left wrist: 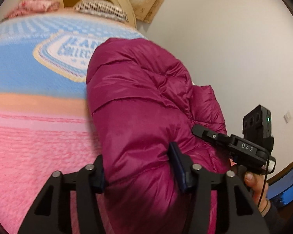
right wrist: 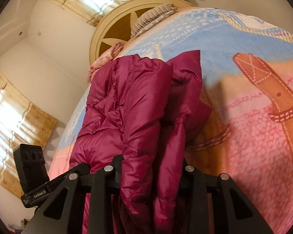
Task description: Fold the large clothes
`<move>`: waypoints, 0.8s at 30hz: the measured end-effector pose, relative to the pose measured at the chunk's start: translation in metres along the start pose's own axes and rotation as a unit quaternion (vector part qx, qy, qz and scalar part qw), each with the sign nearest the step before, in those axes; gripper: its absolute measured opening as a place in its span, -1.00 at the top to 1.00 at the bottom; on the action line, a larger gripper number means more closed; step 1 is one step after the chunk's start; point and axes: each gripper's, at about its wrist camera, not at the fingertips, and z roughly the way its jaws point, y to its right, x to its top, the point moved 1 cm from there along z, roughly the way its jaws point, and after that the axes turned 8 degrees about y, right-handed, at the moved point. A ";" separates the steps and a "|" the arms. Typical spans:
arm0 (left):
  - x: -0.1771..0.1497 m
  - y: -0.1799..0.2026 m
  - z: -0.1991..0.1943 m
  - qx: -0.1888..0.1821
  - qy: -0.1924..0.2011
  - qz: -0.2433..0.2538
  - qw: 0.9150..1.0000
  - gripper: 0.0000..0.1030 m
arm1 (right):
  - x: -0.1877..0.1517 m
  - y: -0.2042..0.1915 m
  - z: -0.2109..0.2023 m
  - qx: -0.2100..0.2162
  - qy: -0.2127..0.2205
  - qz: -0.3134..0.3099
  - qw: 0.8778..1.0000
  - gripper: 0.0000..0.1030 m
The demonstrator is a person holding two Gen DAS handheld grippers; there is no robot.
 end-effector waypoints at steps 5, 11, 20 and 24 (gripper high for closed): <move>-0.002 -0.009 -0.034 0.029 0.026 0.006 0.999 -0.06 | -0.012 -0.030 0.001 0.022 -0.007 -0.014 1.000 0.40; -0.015 -0.023 -0.088 0.074 0.047 0.004 0.996 -0.06 | -0.034 -0.080 0.011 0.058 -0.023 -0.041 0.997 0.41; -0.034 -0.038 -0.135 0.136 0.083 0.012 0.987 -0.06 | -0.066 -0.149 0.041 0.105 -0.057 -0.070 0.990 0.41; -0.041 -0.050 -0.154 0.152 0.094 0.007 0.984 -0.06 | -0.078 -0.177 0.058 0.118 -0.071 -0.087 0.987 0.41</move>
